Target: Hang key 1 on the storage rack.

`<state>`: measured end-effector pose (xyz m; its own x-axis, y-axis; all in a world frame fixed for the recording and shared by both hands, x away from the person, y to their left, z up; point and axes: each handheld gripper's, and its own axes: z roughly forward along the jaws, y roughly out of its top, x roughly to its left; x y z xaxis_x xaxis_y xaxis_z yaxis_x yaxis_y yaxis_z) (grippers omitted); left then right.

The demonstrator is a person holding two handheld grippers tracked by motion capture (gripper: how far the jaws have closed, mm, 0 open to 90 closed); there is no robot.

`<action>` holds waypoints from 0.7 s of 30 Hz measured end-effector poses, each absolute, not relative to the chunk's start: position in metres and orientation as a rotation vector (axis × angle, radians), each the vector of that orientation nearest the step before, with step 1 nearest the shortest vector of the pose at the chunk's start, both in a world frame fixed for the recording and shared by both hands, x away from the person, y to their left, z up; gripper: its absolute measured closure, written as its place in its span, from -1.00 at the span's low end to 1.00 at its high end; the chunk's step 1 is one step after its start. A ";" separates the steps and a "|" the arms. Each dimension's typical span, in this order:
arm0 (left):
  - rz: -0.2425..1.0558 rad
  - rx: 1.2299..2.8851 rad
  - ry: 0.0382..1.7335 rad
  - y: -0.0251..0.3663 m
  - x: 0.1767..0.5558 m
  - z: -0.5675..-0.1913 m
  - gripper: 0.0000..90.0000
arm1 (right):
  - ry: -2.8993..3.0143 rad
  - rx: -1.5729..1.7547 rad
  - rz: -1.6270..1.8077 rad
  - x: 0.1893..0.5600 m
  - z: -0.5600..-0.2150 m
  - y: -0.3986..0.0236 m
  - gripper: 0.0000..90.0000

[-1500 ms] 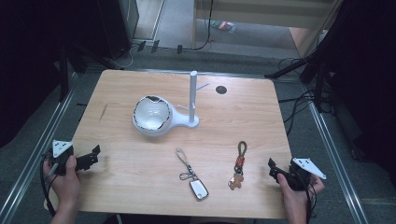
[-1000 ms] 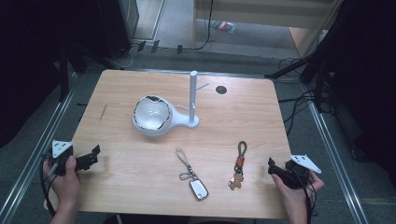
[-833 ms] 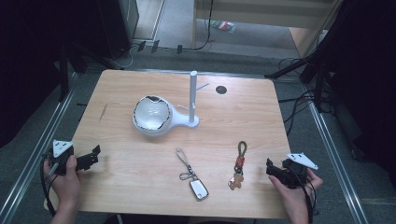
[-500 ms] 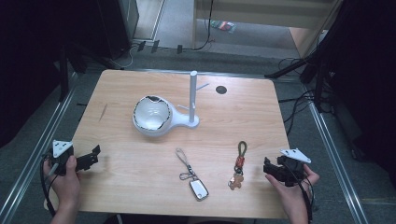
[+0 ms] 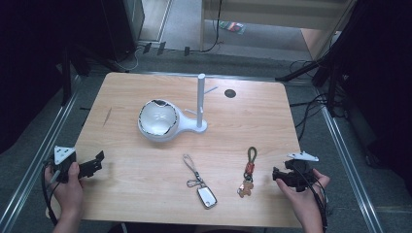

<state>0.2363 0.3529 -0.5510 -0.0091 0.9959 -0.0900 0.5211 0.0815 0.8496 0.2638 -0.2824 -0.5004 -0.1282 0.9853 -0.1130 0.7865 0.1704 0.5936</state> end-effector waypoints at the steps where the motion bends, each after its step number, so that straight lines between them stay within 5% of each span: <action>1: 0.818 1.532 1.627 0.353 0.236 -0.551 -0.99 | 1.980 1.669 0.537 0.265 -0.500 -0.282 -0.42; 21: 0.817 1.532 1.625 0.353 0.236 -0.551 -0.99 | 2.182 1.710 0.398 0.282 -0.503 -0.282 -0.36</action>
